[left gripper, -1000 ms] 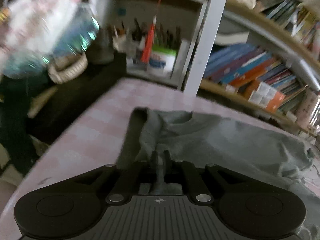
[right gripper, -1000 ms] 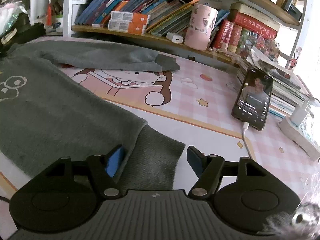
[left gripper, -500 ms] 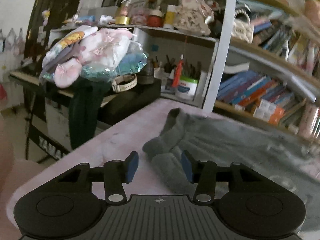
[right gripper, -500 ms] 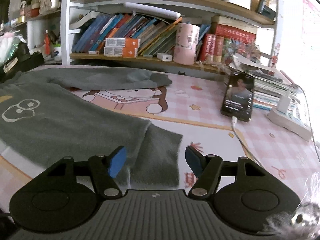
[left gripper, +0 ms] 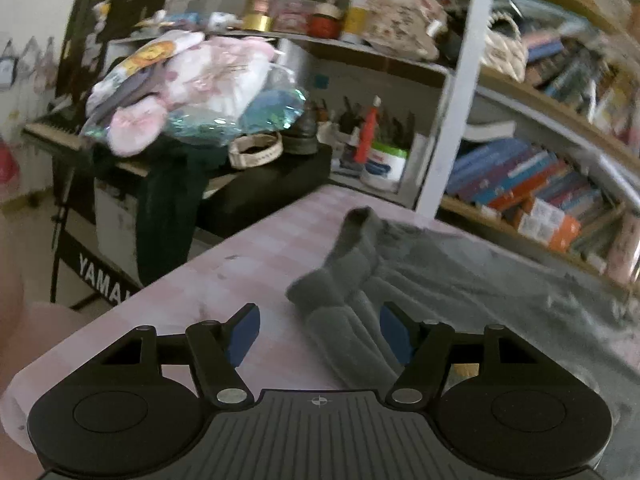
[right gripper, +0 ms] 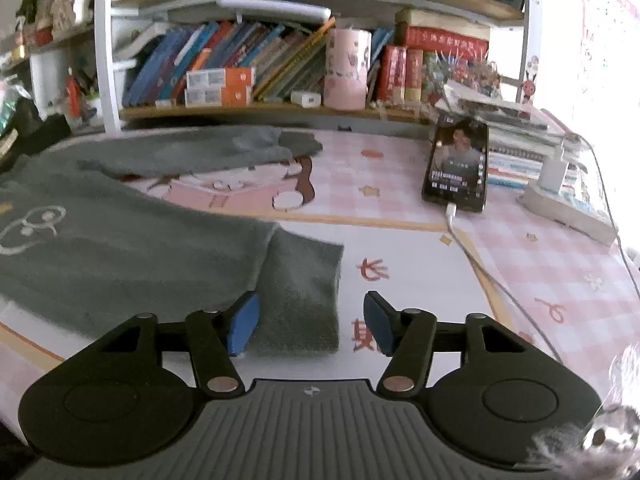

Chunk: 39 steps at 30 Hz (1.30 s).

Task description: Fold clothes

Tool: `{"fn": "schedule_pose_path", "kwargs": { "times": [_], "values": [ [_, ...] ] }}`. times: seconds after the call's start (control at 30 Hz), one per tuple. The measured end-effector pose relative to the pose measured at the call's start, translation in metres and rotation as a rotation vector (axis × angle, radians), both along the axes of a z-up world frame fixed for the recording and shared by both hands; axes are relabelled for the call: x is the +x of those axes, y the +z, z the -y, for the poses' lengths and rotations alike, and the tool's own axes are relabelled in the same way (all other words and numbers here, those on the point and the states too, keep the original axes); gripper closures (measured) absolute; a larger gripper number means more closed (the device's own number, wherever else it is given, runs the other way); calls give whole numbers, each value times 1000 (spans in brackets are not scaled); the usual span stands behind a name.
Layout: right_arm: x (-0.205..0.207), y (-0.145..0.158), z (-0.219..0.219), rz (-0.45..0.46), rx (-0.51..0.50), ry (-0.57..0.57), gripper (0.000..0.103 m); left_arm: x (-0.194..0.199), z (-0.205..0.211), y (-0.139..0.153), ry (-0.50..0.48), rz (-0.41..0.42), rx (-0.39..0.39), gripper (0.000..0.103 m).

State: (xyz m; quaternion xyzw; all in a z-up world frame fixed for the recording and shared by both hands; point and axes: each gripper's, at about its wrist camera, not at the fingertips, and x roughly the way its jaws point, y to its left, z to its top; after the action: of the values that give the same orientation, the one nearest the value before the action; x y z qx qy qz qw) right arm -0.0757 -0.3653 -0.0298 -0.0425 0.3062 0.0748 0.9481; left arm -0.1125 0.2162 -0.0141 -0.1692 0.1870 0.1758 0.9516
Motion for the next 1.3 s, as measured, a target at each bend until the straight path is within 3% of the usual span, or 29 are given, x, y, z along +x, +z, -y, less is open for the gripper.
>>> {"fn": "schedule_pose_path", "kwargs": {
  "times": [0.2,0.27,0.37,0.4,0.47,0.6,0.67,0.83,1.03,1.13,1.3],
  "values": [
    [0,-4,2,1,-50,-17,58,4,-20,-3,5,20,-97,45],
    [1,-5,5,-1,-38,-18,58,12,-28,-7,7,19,-164,47],
    [1,-4,5,-1,-35,-20,58,25,-34,-16,-3,7,-231,63],
    [1,-4,5,-1,-35,-20,58,27,-34,-19,-13,5,-242,77],
    [2,-4,5,-1,-35,-19,58,32,-35,-24,-30,4,-265,90],
    [2,-5,6,0,-12,-11,58,16,-44,-25,35,56,-297,91],
    [4,-6,5,1,2,-5,58,13,-41,-24,35,36,-268,91],
    [5,-5,4,5,-1,-10,58,12,-33,-16,18,-5,-180,84],
    [-4,4,5,44,1,-14,58,-13,-14,9,51,30,-12,66],
    [-10,11,3,75,10,-2,57,-27,2,27,15,63,90,49],
    [-19,20,-8,118,11,39,54,-32,28,44,-48,105,159,28]
  ]
}}
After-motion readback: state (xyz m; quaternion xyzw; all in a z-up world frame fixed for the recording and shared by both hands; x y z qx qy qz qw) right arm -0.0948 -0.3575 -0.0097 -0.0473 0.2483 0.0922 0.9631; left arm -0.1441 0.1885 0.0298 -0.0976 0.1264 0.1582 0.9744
